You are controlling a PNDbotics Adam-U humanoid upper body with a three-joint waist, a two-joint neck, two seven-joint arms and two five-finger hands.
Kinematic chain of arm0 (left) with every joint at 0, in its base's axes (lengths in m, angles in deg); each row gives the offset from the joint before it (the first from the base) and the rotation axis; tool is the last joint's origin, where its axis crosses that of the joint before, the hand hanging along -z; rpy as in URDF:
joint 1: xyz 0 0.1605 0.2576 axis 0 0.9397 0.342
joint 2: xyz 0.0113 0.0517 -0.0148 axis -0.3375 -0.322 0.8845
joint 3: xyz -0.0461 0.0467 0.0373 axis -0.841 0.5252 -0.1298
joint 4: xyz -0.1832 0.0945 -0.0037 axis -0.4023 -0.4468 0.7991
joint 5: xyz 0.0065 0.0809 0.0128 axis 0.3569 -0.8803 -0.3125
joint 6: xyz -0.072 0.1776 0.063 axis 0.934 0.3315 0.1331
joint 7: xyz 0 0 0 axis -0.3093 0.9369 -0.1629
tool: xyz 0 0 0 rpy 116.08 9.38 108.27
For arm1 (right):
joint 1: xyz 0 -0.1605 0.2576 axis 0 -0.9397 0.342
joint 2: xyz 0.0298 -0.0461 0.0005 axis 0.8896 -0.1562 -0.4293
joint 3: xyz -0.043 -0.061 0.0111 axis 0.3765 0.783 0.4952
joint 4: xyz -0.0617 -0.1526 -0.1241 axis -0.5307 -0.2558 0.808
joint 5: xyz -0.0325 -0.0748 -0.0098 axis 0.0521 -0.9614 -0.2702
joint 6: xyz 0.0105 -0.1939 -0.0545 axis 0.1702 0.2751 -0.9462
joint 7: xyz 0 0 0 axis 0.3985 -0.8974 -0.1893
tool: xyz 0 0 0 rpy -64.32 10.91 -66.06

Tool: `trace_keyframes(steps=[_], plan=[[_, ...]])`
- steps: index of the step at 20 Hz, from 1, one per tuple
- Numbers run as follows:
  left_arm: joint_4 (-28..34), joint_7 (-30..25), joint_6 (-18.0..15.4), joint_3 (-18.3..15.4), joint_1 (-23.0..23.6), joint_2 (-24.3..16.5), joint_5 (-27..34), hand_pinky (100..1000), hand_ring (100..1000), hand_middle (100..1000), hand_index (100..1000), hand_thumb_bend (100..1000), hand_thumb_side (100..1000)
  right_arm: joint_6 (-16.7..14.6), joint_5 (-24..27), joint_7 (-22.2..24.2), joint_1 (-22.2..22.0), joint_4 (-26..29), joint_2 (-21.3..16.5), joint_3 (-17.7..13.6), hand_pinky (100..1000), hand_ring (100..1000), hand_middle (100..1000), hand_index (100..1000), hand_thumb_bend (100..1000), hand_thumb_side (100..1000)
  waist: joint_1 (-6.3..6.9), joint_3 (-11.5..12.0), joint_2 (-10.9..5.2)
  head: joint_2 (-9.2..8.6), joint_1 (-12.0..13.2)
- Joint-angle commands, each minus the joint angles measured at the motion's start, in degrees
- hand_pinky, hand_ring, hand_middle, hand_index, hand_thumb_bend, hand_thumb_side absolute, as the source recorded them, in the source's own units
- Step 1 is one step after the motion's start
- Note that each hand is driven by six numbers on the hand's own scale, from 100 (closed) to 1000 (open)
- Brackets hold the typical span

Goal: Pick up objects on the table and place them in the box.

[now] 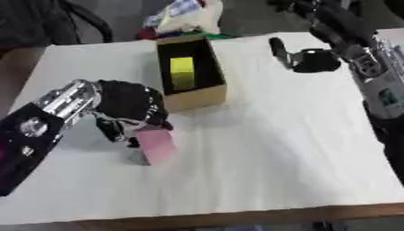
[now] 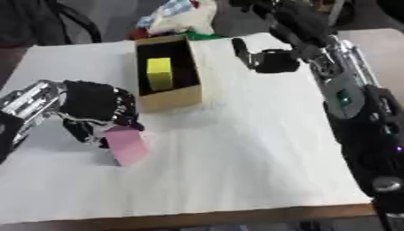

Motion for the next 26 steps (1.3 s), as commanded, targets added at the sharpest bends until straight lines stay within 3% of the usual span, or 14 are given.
trace_keyframes(steps=[1,6,13,19,26], plan=[[1.3,0.4,0.0,-2.0,-1.6,-1.8,2.5,776,641,534,761,269,189,0.2,0.5,-0.1,0.9,0.4,-0.9,-0.4,802,823,860,963,100,603,-0.07,0.0,-0.79,0.13,-0.2],[-1.3,-3.3,0.0,-6.6,-3.6,-1.1,6.8,777,645,540,769,257,183,0.1,0.7,-0.1,0.5,0.2,-0.9,-0.5,801,823,860,962,100,608,0.00,0.1,-0.99,0.23,-0.3],[-9.7,-8.2,0.0,-14.2,-9.4,4.2,9.0,777,651,548,776,245,175,-0.1,1.2,0.2,0.2,-0.3,-0.4,-0.2,798,822,859,961,100,620,-0.08,0.0,-1.20,0.10,-0.4],[-16.0,-8.5,0.1,-19.6,-13.3,9.1,5.6,777,657,557,787,234,170,-0.4,1.6,0.4,0.2,-0.4,0.2,0.1,796,822,858,960,100,628,-0.07,-0.6,-1.13,0.02,0.0],[-21.6,-5.6,3.2,-23.6,-15.4,12.7,-2.7,781,677,592,829,278,180,-0.5,2.0,0.5,0.2,-0.5,0.8,0.2,794,821,858,959,100,636,-0.03,-1.6,-0.86,-0.21,0.4]])
